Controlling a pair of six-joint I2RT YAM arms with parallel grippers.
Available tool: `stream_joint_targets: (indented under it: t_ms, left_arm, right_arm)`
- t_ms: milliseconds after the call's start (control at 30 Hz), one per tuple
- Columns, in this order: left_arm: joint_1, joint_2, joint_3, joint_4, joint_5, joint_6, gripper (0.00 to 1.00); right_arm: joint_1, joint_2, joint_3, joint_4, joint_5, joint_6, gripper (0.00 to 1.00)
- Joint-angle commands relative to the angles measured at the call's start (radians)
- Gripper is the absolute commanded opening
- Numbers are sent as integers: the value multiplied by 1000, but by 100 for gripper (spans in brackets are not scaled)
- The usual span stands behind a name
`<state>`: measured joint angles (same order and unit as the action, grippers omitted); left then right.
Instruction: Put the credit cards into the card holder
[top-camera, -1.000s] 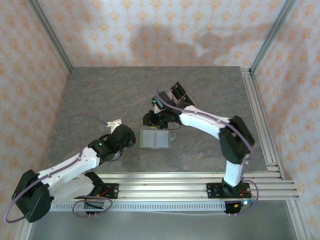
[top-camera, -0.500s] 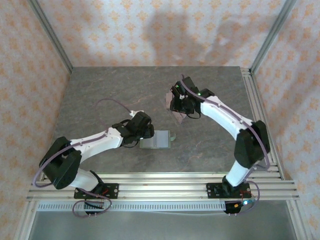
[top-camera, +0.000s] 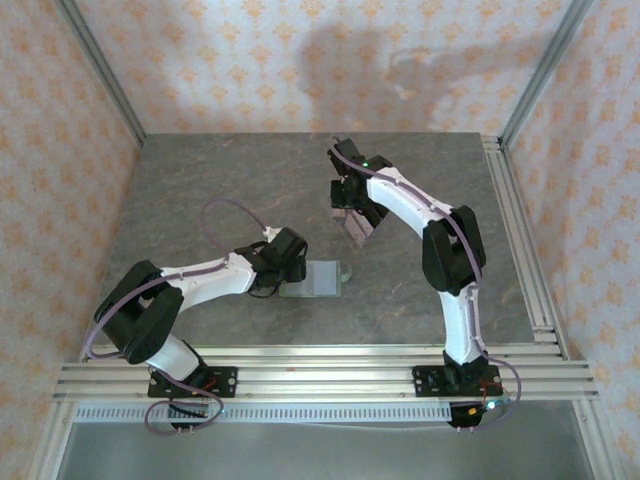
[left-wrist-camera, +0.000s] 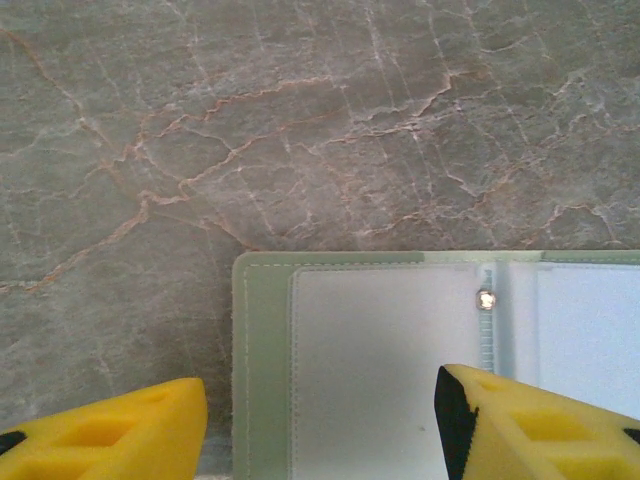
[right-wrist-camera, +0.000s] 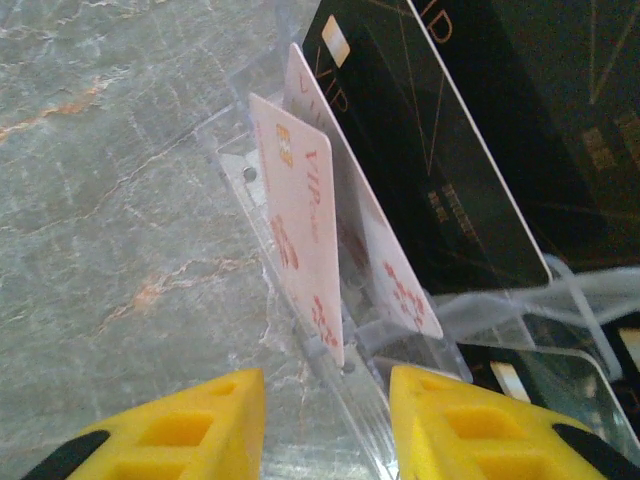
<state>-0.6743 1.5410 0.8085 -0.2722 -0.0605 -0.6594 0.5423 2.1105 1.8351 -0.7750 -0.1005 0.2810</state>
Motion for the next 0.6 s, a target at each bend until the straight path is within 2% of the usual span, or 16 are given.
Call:
stream_joint_targets:
  t_ms: [0, 567]
  left_arm:
    - [-7, 3, -16, -7, -42, 11, 63]
    - [-7, -19, -50, 16, -38, 1, 63]
  right_arm:
    - [-5, 40, 70, -66, 64, -27, 37]
    - [-5, 190, 231, -123, 96, -35, 34]
